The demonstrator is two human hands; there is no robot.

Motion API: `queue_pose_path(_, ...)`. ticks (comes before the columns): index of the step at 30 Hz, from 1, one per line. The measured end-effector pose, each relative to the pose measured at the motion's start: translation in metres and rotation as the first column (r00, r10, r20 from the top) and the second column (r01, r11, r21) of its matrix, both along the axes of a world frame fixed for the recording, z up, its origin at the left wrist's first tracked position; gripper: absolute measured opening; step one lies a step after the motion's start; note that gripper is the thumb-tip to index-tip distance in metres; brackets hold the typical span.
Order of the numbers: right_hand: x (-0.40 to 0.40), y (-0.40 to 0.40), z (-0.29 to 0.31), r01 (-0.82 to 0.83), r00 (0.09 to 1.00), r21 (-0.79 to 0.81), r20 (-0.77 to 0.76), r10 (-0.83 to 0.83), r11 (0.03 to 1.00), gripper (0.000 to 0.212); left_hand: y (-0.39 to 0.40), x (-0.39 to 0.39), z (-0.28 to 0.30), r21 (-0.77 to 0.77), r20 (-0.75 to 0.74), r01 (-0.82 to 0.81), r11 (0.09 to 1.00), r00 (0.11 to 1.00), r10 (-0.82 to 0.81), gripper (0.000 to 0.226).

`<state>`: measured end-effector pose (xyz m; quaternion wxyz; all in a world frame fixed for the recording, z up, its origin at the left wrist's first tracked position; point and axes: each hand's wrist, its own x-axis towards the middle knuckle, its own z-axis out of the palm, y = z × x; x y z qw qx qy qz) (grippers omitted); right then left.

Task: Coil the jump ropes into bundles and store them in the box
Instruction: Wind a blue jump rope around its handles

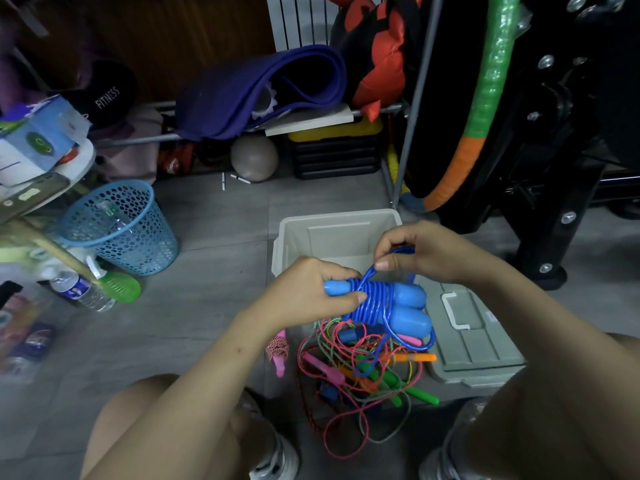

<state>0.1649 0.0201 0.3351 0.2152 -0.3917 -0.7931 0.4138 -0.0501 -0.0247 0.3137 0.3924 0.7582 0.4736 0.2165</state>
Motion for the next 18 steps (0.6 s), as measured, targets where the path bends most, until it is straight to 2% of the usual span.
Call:
queue_pose_path(2, -0.003, -0.002, -0.005, 0.033, 0.999, 0.052, 0.014, -0.034, 0.998, 0.023, 0.0, 0.001, 0.001, 0.008, 0.037, -0.029, 1.0, 0.999, 0.029, 0.044)
queue_pose_path(3, -0.005, -0.003, -0.007, 0.044, 0.999, 0.024, -0.013, -0.044, 0.999, 0.022, -0.001, 0.001, 0.001, 0.016, 0.066, -0.046, 0.999, 0.997, 0.044, 0.043)
queue_pose_path(7, -0.007, -0.004, -0.011, 0.059, 0.957, -0.274, -0.259, -0.133, 0.96, 0.004, -0.003, 0.001, 0.002, 0.033, 0.149, -0.083, 0.996, 0.986, 0.077, 0.044)
queue_pose_path(9, -0.006, -0.005, -0.013, 0.032, 0.927, -0.359, -0.339, -0.162, 0.933, 0.006, -0.005, 0.002, 0.002, 0.025, 0.168, -0.082, 0.996, 0.983, 0.077, 0.05)
queue_pose_path(13, -0.008, -0.007, -0.015, 0.047, 0.917, -0.342, -0.358, -0.177, 0.938, 0.008, -0.006, 0.001, 0.003, -0.042, 0.222, -0.076, 0.996, 0.971, 0.083, 0.047)
queue_pose_path(18, -0.009, -0.002, -0.018, 0.103, 0.926, -0.305, -0.318, -0.203, 0.947, 0.011, -0.006, 0.003, 0.003, -0.051, 0.231, -0.109, 0.993, 0.966, 0.118, 0.026)
